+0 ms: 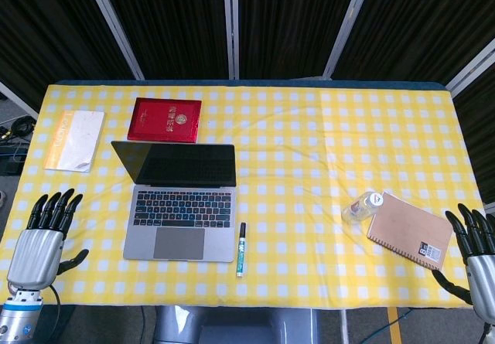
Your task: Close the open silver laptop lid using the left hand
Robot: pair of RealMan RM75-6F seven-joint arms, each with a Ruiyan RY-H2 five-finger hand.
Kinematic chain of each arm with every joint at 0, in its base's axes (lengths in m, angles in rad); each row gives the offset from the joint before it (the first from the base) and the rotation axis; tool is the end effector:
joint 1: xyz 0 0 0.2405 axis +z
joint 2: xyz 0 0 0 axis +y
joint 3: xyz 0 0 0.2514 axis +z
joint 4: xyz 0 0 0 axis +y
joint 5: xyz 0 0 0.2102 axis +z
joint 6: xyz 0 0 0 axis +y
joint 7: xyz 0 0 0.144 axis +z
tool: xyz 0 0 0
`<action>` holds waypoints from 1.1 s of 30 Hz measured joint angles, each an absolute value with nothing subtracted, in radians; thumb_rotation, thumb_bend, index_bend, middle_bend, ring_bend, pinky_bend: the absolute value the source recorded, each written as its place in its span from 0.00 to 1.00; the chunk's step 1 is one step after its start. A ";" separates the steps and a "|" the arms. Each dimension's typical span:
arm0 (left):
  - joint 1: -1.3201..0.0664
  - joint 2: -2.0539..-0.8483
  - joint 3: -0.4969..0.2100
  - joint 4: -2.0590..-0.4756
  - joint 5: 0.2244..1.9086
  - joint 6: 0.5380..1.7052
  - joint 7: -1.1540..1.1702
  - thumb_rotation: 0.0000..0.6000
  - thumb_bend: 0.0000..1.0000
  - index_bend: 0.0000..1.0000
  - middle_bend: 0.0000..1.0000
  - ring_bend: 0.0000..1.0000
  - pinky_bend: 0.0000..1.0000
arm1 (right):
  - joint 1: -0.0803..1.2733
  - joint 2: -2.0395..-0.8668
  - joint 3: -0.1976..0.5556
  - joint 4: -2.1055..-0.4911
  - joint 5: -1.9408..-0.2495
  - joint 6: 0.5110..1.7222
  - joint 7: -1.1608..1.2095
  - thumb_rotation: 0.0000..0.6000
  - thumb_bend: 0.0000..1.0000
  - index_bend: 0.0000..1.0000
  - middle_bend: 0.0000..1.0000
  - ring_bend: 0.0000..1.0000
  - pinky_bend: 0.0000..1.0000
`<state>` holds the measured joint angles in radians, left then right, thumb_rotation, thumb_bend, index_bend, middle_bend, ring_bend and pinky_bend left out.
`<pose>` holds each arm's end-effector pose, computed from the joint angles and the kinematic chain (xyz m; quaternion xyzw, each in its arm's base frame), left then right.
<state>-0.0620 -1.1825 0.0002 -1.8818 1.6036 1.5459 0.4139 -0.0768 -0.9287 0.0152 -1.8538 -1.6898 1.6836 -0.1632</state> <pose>-0.2351 0.1587 0.1221 -0.6313 -0.3395 -0.3857 0.5809 -0.2627 -0.1250 0.2052 0.6021 -0.3154 0.3933 0.6191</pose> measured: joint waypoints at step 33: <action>-0.594 -1.187 -0.325 -1.854 0.988 1.001 0.493 1.00 1.00 0.00 0.00 0.00 0.00 | -0.062 -0.912 0.028 -1.843 -1.635 1.640 -0.100 1.00 0.00 0.00 0.00 0.00 0.00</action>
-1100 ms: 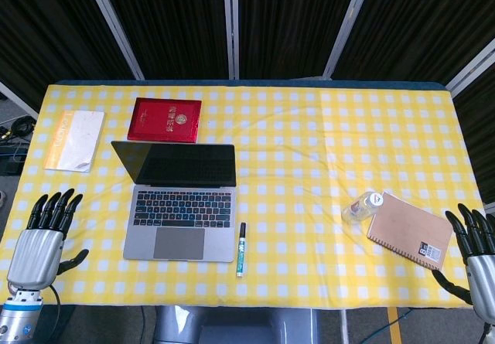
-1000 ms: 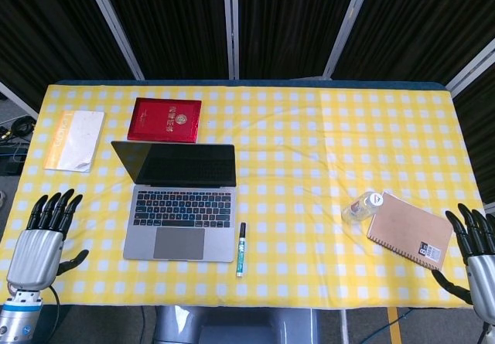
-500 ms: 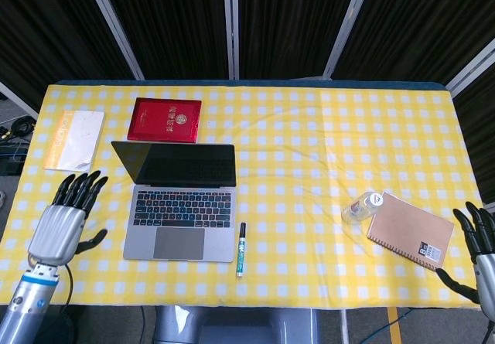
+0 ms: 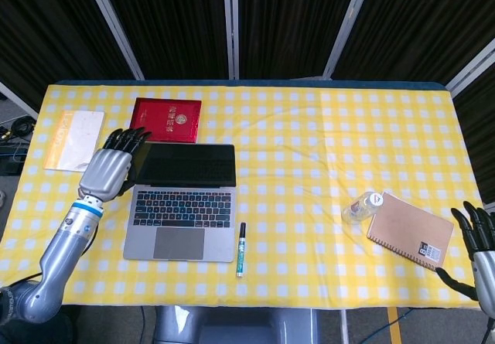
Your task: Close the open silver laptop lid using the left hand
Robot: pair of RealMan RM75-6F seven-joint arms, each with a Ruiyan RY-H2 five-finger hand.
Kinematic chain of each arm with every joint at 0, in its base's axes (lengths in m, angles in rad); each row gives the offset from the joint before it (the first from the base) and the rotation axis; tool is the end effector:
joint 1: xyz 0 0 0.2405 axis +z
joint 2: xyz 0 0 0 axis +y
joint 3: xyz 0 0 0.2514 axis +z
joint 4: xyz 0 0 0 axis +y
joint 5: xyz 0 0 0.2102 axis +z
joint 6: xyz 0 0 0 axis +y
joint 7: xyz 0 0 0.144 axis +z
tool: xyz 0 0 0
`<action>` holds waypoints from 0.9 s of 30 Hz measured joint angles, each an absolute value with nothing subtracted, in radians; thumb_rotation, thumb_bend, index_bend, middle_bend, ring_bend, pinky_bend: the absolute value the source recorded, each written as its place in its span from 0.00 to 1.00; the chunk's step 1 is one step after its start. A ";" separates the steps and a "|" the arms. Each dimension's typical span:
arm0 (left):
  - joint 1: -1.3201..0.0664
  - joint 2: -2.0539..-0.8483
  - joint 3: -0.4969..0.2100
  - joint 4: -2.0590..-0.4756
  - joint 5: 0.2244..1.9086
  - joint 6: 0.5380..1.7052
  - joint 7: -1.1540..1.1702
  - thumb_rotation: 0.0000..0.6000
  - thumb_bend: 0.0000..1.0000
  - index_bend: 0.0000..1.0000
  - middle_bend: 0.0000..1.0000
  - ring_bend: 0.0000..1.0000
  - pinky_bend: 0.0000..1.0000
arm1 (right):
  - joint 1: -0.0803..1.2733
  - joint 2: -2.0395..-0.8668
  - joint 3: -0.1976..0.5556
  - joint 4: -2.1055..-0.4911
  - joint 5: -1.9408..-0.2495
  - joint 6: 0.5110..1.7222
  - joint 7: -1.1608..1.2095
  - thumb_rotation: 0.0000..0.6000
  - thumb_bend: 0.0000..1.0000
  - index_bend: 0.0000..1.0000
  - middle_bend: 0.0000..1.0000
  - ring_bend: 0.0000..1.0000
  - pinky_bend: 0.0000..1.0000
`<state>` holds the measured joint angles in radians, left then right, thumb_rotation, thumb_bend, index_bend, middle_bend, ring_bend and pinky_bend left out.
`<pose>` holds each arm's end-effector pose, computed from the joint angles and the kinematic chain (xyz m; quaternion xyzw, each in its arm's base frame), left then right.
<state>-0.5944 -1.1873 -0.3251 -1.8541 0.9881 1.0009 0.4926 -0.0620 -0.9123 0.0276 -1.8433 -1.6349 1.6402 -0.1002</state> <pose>-0.1507 0.3314 0.0991 -0.6938 -0.3795 -0.3695 0.4879 -0.2719 -0.1320 0.2086 0.5939 -0.3411 0.3881 0.6167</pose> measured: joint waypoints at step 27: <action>-0.713 -1.182 -0.266 -1.795 0.857 0.929 0.392 1.00 1.00 0.26 0.27 0.26 0.32 | -0.051 -0.925 0.022 -1.848 -1.628 1.615 -0.118 1.00 0.00 0.00 0.00 0.00 0.00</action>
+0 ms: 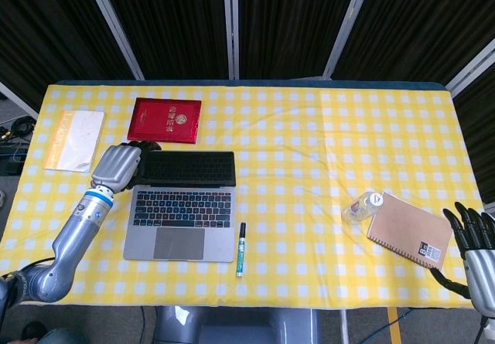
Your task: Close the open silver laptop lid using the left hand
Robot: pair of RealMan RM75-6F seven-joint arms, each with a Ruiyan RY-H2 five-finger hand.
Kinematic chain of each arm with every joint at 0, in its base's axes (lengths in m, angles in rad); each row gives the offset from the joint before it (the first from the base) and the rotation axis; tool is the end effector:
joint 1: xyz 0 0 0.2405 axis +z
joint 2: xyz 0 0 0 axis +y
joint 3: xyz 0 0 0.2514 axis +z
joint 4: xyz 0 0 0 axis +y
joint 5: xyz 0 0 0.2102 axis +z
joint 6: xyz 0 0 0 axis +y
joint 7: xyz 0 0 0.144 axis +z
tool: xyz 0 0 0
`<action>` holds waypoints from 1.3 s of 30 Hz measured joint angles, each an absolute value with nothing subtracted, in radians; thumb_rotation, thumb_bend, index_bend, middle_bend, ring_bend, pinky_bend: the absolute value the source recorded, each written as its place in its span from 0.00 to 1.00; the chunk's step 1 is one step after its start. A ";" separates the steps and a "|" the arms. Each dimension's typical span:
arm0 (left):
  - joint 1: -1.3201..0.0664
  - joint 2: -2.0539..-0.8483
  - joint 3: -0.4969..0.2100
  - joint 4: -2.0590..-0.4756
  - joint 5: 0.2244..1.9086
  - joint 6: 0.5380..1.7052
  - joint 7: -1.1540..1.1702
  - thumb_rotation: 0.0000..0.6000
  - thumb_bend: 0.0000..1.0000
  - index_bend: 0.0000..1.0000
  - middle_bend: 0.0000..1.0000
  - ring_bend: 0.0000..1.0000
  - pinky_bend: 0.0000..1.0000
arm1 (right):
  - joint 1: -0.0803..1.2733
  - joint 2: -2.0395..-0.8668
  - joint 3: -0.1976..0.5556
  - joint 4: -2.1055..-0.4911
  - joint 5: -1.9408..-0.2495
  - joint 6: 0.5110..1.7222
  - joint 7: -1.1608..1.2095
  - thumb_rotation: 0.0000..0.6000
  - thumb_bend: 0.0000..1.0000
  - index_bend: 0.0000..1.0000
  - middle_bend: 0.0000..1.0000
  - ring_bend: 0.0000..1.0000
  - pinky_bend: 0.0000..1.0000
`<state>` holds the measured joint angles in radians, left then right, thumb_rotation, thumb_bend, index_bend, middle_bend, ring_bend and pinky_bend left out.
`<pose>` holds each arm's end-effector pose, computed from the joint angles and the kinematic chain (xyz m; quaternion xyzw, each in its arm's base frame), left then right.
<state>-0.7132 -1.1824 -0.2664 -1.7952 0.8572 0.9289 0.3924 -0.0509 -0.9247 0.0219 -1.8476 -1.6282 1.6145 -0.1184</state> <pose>-0.1515 0.3488 0.0868 -0.6933 -0.4321 -0.3507 0.4579 -0.2719 -0.1342 0.2013 0.6002 -0.3479 0.3807 0.6114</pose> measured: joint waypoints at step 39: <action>-0.551 -1.086 0.023 -1.952 1.296 0.893 0.188 1.00 1.00 0.27 0.27 0.26 0.32 | -0.061 -0.917 0.012 -1.862 -1.651 1.632 -0.115 1.00 0.00 0.00 0.00 0.00 0.00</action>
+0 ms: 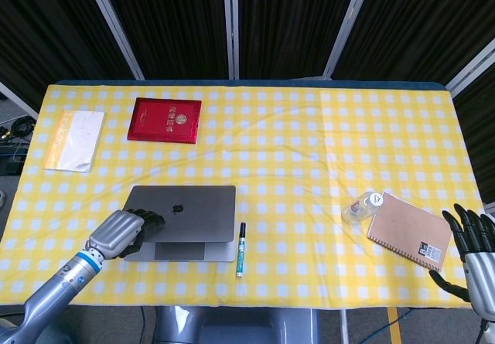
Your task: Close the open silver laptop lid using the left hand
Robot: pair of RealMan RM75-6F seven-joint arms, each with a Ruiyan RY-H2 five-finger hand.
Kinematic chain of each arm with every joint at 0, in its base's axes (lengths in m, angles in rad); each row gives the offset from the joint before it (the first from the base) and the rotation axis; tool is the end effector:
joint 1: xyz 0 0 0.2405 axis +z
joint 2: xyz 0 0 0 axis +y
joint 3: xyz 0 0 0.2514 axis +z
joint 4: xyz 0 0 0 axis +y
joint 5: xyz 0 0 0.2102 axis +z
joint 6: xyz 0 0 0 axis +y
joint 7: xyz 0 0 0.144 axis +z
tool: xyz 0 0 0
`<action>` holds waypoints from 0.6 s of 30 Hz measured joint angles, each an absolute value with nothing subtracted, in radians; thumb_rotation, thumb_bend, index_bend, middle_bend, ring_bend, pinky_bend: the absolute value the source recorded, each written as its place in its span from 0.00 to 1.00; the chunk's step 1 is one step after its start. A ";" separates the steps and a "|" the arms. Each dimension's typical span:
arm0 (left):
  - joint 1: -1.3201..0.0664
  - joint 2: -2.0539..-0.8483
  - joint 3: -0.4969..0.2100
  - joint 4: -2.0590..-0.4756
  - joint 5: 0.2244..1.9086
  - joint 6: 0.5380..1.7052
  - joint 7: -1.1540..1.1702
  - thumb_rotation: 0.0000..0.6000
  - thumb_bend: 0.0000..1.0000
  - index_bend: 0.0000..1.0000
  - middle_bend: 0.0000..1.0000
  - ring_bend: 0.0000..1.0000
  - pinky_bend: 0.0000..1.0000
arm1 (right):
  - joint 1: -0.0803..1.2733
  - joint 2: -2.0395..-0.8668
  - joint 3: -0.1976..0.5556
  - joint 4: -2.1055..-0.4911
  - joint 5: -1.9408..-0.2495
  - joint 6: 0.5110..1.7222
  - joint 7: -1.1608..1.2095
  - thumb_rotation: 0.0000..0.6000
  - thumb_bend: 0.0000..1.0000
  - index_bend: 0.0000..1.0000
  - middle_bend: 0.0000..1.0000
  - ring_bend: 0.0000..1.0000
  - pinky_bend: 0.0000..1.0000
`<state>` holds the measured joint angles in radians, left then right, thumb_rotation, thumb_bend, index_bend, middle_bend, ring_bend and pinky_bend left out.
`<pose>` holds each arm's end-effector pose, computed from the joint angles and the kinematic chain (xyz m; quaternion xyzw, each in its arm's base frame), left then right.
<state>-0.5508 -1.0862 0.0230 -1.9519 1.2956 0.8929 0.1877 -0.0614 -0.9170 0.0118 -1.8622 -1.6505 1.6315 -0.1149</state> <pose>-0.1898 0.2354 0.0597 -0.7743 -0.4571 -0.2872 0.3302 -0.2677 -0.1293 0.2023 0.5999 -0.3482 0.3873 0.6074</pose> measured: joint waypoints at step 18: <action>-0.558 -1.299 0.058 -1.756 1.310 0.828 0.134 1.00 1.00 0.27 0.27 0.26 0.32 | -0.057 -0.915 0.011 -1.859 -1.647 1.621 -0.111 1.00 0.00 0.00 0.00 0.00 0.00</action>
<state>-0.5580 -1.2986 0.0578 -1.7557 1.3104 0.8285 0.1336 -0.0573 -0.9147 0.0110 -1.8590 -1.6465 1.6208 -0.1108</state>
